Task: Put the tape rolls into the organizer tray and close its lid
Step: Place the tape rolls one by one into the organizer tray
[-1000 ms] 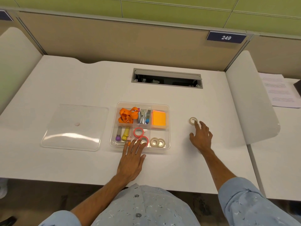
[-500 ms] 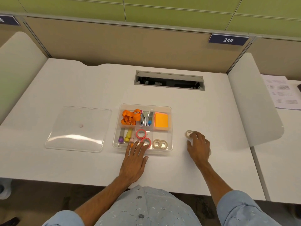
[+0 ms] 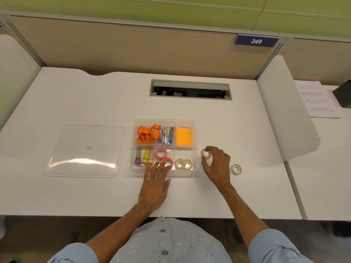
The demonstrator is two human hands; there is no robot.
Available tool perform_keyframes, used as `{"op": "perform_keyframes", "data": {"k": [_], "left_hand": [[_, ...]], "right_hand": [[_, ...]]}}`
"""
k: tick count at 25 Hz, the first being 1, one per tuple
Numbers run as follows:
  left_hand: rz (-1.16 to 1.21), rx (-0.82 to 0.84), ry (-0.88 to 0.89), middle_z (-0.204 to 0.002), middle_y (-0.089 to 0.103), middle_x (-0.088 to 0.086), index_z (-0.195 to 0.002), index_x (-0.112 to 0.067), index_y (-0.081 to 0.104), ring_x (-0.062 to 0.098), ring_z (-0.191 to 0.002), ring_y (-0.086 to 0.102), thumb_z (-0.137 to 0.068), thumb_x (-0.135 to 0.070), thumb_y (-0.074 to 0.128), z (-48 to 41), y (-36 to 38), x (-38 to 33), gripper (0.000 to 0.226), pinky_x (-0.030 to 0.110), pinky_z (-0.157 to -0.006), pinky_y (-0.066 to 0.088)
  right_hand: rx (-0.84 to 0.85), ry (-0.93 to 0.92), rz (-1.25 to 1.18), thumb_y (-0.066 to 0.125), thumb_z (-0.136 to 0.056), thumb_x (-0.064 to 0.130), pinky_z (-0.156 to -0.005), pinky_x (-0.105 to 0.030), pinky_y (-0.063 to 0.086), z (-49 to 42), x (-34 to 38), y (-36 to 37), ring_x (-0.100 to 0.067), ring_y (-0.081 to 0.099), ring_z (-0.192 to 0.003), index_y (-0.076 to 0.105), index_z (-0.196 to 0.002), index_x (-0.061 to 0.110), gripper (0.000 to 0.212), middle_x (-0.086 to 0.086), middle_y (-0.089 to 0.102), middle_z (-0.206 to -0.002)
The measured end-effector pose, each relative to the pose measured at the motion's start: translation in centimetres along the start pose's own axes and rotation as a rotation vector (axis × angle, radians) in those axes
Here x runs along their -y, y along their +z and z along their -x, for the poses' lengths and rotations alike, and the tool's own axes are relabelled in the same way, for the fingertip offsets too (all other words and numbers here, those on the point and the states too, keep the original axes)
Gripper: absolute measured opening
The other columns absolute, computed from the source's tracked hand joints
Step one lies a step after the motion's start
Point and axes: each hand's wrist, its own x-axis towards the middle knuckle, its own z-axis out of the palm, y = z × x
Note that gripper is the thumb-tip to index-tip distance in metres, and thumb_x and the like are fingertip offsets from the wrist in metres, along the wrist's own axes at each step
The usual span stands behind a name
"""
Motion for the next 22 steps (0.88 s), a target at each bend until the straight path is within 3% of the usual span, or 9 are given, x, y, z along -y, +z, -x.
{"op": "perform_keyframes", "data": {"k": [6, 13, 17, 22], "left_hand": [[0.008, 0.020, 0.004, -0.175, 0.027, 0.003, -0.165, -0.026, 0.029, 0.025, -0.165, 0.018, -0.112, -0.043, 0.037, 0.0, 0.0, 0.3, 0.057, 0.056, -0.137, 0.012], [0.006, 0.001, 0.017, -0.173, 0.033, 0.004, -0.163, -0.026, 0.035, 0.026, -0.163, 0.024, -0.110, -0.043, 0.041, 0.0, -0.1, 0.3, 0.055, 0.056, -0.136, 0.014], [-0.009, -0.019, 0.023, -0.171, 0.036, 0.005, -0.162, -0.025, 0.037, 0.027, -0.161, 0.029, -0.110, -0.039, 0.044, 0.0, 0.0, 0.2, 0.054, 0.057, -0.135, 0.018], [0.010, -0.038, 0.015, -0.169, 0.040, 0.007, -0.160, -0.023, 0.041, 0.029, -0.160, 0.033, -0.109, -0.037, 0.049, 0.0, 0.1, 0.0, 0.054, 0.060, -0.133, 0.022]], "right_hand": [[0.171, -0.232, 0.139, 0.064, -0.100, 0.035, -0.120, -0.040, 0.034, 0.0, 2.8, 1.4, -0.014, 0.057, -0.136, 0.066, -0.128, 0.027, 0.029, 0.012, 0.068, -0.136], [0.164, -0.258, 0.200, 0.062, -0.100, 0.039, -0.127, -0.042, 0.030, 0.5, 3.1, 1.8, -0.013, 0.050, -0.147, 0.071, -0.124, 0.025, 0.030, 0.012, 0.067, -0.143], [0.004, -0.153, 0.127, 0.065, -0.099, 0.024, -0.120, -0.042, 0.036, 1.0, 1.4, 0.5, -0.013, 0.056, -0.139, 0.073, -0.119, 0.024, 0.022, 0.012, 0.069, -0.137], [-0.098, 0.227, 0.073, 0.062, -0.099, 0.011, -0.118, -0.047, 0.039, 1.7, -2.6, -1.7, -0.021, 0.055, -0.138, 0.068, -0.128, 0.020, 0.031, 0.004, 0.067, -0.138]]}}
